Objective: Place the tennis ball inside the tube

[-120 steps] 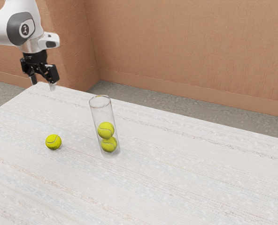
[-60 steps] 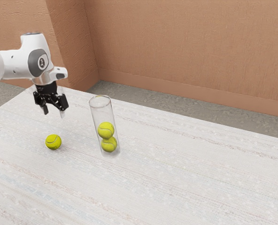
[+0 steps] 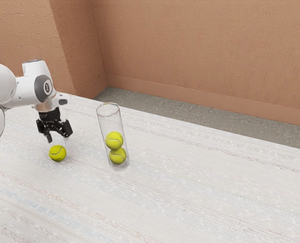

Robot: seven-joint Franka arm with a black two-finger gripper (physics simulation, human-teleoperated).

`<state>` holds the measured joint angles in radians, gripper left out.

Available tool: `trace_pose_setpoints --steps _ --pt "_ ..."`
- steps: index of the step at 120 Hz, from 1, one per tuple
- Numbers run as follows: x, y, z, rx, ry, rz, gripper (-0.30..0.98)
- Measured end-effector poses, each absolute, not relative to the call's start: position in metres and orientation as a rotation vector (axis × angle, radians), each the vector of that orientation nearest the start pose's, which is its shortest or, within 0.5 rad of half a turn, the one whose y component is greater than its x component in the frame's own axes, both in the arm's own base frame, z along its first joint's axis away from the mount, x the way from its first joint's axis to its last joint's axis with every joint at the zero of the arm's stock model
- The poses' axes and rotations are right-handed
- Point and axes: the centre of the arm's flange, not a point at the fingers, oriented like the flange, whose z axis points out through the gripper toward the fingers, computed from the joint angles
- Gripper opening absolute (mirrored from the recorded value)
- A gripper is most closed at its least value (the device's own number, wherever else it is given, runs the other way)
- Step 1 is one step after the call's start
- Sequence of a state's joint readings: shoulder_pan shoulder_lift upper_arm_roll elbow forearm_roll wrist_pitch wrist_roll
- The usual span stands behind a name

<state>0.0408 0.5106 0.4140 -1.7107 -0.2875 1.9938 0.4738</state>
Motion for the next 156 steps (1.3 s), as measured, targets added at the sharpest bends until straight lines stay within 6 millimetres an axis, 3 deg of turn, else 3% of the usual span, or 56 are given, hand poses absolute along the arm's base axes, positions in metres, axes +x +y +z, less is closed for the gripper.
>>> trace_pose_setpoints --steps 37,69,107,133,145,156 --pt "0.593 0.254 0.281 -3.276 -0.133 0.235 0.69" --pt "0.583 0.258 0.247 -3.321 -0.157 0.288 0.68" --pt "0.583 0.259 0.243 -3.338 -0.127 0.279 0.48" --pt "0.587 0.262 0.255 -3.330 -0.099 0.244 0.43" --pt "0.599 0.261 0.284 -3.307 -0.052 0.166 0.41" --pt "0.609 0.250 0.324 -3.282 0.013 0.078 0.40"
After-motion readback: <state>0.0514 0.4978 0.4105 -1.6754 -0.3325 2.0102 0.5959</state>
